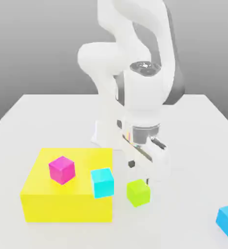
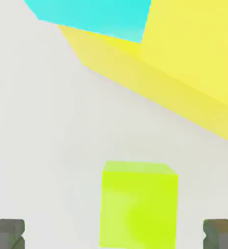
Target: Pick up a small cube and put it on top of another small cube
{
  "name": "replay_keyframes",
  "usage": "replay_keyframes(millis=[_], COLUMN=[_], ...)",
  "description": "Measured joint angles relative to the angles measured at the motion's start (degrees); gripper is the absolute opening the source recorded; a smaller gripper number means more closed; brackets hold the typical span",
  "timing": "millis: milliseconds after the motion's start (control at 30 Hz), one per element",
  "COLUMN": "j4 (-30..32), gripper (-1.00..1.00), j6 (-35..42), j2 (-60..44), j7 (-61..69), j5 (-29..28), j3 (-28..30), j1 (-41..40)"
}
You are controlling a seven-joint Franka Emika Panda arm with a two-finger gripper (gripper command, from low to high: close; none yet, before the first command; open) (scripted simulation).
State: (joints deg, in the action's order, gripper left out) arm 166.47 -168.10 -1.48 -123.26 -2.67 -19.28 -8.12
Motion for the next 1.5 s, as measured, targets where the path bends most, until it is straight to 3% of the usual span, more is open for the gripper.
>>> replay_keyframes(millis=[100, 167, 200, 467, 667, 767, 1233, 1500], j4=[-1.1, -1.9, -2.3, -2.1, 0.3, -0.6, -13.0, -10.8], gripper=[0.0, 0.0, -1.0, -1.0, -1.0, -1.0, -1.0, -1.0], j6=[-4.8, -8.2, -9.7, -9.0, 0.3, 3.1, 22.4, 33.5], j2=[-6.3, -10.4, -12.2, -11.2, 0.6, 2.9, 11.4, 23.0], j7=[-6.9, -9.3, -9.8, -9.3, 0.6, 5.6, 35.4, 27.7], j5=[-9.2, -12.2, -12.7, -12.1, 1.5, 2.4, -2.2, -0.8], j3=[8.0, 14.0, 16.3, 15.6, 9.0, 8.6, 15.5, 24.9], j1=[5.6, 11.0, 13.2, 12.6, 9.7, 11.6, 7.0, -6.0])
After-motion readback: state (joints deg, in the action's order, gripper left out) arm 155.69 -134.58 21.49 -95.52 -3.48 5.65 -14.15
